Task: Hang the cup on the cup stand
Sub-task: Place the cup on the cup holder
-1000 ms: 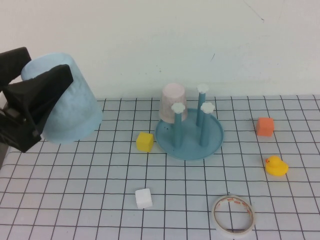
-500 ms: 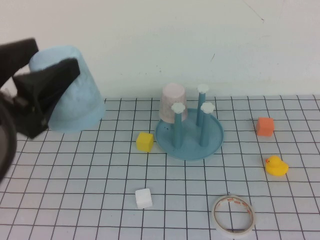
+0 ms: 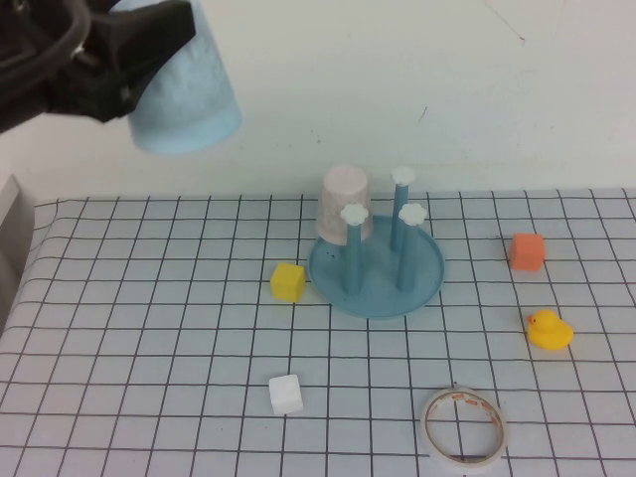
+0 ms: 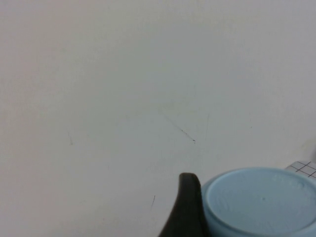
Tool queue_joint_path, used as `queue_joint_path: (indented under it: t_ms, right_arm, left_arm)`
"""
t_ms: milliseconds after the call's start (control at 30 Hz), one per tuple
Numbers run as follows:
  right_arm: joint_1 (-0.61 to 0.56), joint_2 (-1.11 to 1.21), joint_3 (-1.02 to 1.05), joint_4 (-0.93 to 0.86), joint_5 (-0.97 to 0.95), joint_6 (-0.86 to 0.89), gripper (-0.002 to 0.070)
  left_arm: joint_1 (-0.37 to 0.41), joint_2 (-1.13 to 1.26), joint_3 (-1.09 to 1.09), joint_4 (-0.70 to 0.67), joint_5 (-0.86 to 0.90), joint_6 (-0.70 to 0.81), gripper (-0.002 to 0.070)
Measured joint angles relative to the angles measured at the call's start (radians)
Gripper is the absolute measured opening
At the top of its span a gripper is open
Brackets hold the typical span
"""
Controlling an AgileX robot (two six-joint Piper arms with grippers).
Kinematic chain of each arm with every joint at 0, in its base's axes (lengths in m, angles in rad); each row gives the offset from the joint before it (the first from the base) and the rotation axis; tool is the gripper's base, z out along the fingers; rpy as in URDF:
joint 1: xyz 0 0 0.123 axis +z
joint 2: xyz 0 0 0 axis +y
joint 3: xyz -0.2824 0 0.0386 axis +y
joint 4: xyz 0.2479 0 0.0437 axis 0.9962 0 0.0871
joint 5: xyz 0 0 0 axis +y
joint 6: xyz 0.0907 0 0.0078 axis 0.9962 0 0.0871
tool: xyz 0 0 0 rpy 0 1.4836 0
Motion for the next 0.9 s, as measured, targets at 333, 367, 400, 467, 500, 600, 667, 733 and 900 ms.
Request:
queue_joint_path:
  t_ms: [333,367,400,467,500,600,667,733,900]
  right_arm:
    - [0.0,0.0,0.0,0.0,0.0,0.002,0.0229]
    - [0.0,0.0,0.0,0.0,0.0,0.002,0.0229]
    - [0.0,0.0,0.0,0.0,0.0,0.002,0.0229]
    - [0.0,0.0,0.0,0.0,0.0,0.002,0.0229]
    - [0.0,0.0,0.0,0.0,0.0,0.002,0.0229]
    - [0.0,0.0,0.0,0.0,0.0,0.002,0.0229]
    - [0.0,0.0,0.0,0.0,0.0,0.002,0.0229]
    - [0.0,0.0,0.0,0.0,0.0,0.002,0.0229]
    - [0.0,0.0,0.0,0.0,0.0,0.002,0.0229]
  left_arm:
    - [0.0,0.175,-0.154,0.005,0.062,-0.014,0.0521]
    - [0.0,0.193,-0.169,0.007,0.068,-0.013,0.0521]
    - [0.0,0.21,-0.184,0.007,0.072,-0.007,0.0521]
    - [-0.002,0.24,-0.211,0.009,0.072,0.01,0.0521]
    - [-0.007,0.258,-0.227,0.009,0.072,0.023,0.0521]
    - [-0.041,0.313,-0.272,0.009,0.058,0.068,0.0521]
    - [-0.077,0.346,-0.304,0.009,0.042,0.098,0.0521]
    - [-0.118,0.38,-0.331,0.009,0.018,0.132,0.0521]
    - [-0.234,0.474,-0.392,0.009,-0.053,0.201,0.0521]
